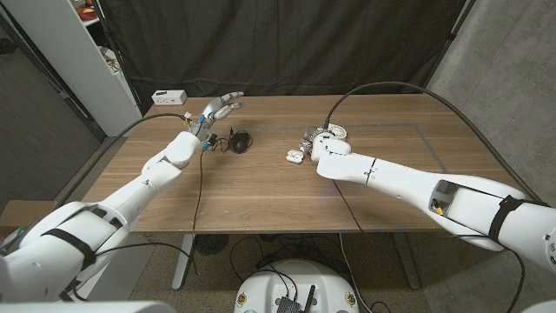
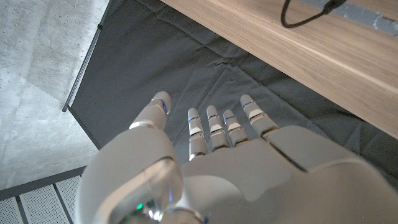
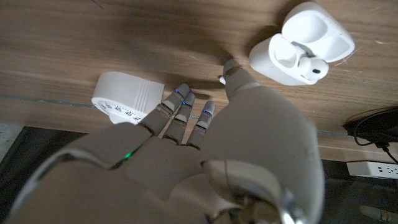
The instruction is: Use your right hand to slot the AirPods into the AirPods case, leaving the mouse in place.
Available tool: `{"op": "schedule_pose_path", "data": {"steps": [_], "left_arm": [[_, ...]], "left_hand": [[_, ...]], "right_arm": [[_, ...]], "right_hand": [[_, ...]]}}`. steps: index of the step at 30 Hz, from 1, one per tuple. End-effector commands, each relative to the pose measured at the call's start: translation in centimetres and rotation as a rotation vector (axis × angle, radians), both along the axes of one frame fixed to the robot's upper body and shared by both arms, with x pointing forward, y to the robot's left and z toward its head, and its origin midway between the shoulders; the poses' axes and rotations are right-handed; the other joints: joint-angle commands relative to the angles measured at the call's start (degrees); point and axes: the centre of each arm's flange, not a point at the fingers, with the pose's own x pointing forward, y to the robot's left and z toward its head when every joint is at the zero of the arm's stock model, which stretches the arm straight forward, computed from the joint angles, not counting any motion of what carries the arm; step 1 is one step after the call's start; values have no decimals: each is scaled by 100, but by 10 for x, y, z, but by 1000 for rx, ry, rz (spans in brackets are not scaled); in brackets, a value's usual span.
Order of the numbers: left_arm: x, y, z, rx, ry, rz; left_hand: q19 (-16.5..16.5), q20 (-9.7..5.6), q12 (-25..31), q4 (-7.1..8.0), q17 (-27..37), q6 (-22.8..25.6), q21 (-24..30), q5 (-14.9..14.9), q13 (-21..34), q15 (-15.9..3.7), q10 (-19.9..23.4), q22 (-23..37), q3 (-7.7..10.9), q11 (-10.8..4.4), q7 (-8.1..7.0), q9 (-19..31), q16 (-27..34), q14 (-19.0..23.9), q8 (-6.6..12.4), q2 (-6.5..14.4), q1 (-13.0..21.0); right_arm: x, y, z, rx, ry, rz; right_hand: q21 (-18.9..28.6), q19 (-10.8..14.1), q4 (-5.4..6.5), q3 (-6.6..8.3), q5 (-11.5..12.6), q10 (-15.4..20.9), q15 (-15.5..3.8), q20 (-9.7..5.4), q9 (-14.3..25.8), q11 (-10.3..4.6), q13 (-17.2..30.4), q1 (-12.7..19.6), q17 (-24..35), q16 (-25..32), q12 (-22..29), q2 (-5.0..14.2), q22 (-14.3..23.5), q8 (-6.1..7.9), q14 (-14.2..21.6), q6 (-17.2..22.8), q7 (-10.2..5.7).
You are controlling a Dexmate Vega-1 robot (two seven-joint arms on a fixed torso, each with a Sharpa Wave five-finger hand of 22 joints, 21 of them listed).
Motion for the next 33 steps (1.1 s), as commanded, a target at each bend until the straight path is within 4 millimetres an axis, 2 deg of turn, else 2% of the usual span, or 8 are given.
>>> {"op": "schedule_pose_path", "data": {"steps": [1, 6, 11, 26, 27, 28, 29, 33], "left_arm": [[3, 1, -2, -7, 11, 5], [4, 0, -1, -4, 9, 1], [5, 1, 0, -4, 8, 0], [9, 0, 5, 6, 3, -7], [9, 0, 6, 6, 3, -6], [9, 0, 6, 7, 1, -6], [9, 0, 7, 10, -1, -8], [8, -1, 12, 17, -7, -3]], "left_hand": [[21, 39, 38, 4, 33, 36, 55, -18, 32, -12, -6, 9, -43, -12, -20, 34, 25, 22, 30, -7, 60], [23, 40, 39, 5, 33, 27, 57, -18, 33, -10, -7, 10, -48, -9, -14, 34, 24, 19, 26, -6, 64], [24, 50, 39, 7, 33, 28, 58, -18, 34, -9, -9, 11, -53, -4, -22, 34, 24, 17, 25, -6, 68], [24, 63, 38, 11, 33, 23, 63, -18, 38, -14, -20, 15, -73, -4, -24, 36, 24, 14, 21, -2, 84], [22, 64, 38, 12, 33, 21, 62, -18, 38, -15, -21, 15, -74, -8, -25, 36, 26, 18, 20, -2, 84], [22, 65, 38, 12, 33, 23, 63, -18, 38, -16, -22, 16, -76, -3, -9, 36, 26, 19, 21, -2, 86], [25, 61, 39, 12, 33, 24, 64, -18, 38, -15, -21, 16, -77, -4, -12, 36, 27, 20, 21, -2, 87], [27, 66, 41, 13, 33, 31, 65, -17, 39, -12, -18, 16, -81, -5, -19, 36, 27, 20, 24, 0, 92]], "right_arm": [[2, -2, -7, 55, -2, 0], [1, -4, -7, 78, -21, -3], [-2, -6, -6, 102, -49, 0], [-19, -16, -13, 241, -188, 27], [-21, -17, -14, 257, -206, 30], [-23, -17, -15, 277, -224, 29], [-26, -18, -16, 297, -239, 33], [-38, -19, -20, 380, -310, 41]], "right_hand": [[45, 99, 15, -75, -31, 120, -793, -22, 59, 5, 10, -94, 0, 61, 50, -73, 14, 69, 114, 120, 40], [67, 210, 18, -136, -62, 248, -813, -45, 156, 25, 2, -151, -15, 119, 85, -97, 18, 154, 243, 286, 13], [101, 345, 4, -175, -82, 355, -832, -70, 245, 56, 7, -164, -25, 172, 118, -120, 21, 216, 363, 362, 204], [169, 639, -36, -229, -103, 670, -962, -117, 492, 63, 52, -107, 0, 351, 227, -155, 31, 382, 700, 468, 229], [173, 661, -39, -238, -103, 685, -963, -120, 516, 87, 57, -102, 5, 369, 232, -166, 32, 398, 731, 474, 219], [165, 671, -41, -251, -102, 686, -986, -110, 584, 76, 74, -84, 26, 401, 230, -170, 34, 472, 757, 566, -25], [165, 702, -49, -267, -101, 725, -988, -114, 650, 89, 92, -63, 42, 421, 242, -186, 36, 487, 767, 510, 96], [177, 778, -60, -289, -93, 778, -1022, -109, 759, 105, 123, -26, 68, 486, 259, -214, 39, 534, 868, 465, 232]]}}
